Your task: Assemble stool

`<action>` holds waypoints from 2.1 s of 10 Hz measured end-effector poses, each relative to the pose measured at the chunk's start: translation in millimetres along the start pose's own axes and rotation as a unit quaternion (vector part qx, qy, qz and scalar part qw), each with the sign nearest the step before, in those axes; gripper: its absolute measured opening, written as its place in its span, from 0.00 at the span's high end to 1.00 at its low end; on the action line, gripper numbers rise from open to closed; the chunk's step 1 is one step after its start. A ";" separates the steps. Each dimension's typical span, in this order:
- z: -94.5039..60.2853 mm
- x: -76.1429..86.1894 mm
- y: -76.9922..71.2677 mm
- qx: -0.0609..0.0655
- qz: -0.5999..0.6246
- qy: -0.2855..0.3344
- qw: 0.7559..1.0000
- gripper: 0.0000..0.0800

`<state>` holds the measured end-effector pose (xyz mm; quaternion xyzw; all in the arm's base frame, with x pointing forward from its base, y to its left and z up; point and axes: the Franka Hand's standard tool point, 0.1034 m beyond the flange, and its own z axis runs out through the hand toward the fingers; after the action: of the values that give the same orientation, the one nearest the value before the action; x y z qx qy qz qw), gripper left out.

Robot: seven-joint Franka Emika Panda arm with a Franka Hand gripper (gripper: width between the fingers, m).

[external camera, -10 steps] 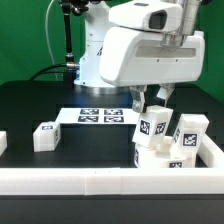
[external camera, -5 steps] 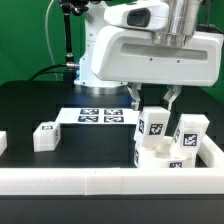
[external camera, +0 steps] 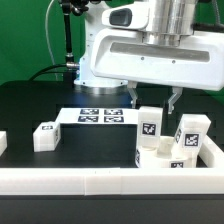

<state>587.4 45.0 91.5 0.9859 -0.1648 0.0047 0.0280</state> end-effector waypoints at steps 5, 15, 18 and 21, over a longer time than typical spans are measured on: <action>0.4 -6.8 -12.4 0.029 0.299 -0.025 0.954 0.58; -0.2 -7.7 -22.7 0.031 0.589 -0.048 0.806 0.49; -11.7 -4.8 -25.0 0.044 0.559 -0.047 0.827 0.21; -15.0 -5.3 -26.3 0.050 0.521 -0.046 0.851 0.19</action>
Offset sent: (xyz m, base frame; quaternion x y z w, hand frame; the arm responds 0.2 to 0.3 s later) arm -0.0131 0.0053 -0.0024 -0.0118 -0.0181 0.2465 0.9689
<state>591.0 72.4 105.0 0.7549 -0.6546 -0.0187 -0.0357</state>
